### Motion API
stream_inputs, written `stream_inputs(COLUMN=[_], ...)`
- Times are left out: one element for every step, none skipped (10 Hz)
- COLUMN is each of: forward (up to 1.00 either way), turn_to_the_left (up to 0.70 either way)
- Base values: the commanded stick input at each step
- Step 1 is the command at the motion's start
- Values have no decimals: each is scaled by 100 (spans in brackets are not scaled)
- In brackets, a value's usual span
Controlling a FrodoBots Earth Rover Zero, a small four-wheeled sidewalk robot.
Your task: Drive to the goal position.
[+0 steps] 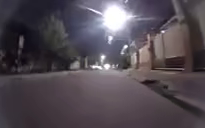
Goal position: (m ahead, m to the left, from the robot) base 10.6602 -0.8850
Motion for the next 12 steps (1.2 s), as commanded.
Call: stream_inputs(forward=[70, 70, 70, 70, 70, 70, 70, 70, 70, 70, 70, 70], turn_to_the_left=[-3, 0, 0, 0, 0, 0, 0, -20, -35, -35, -35, -35])
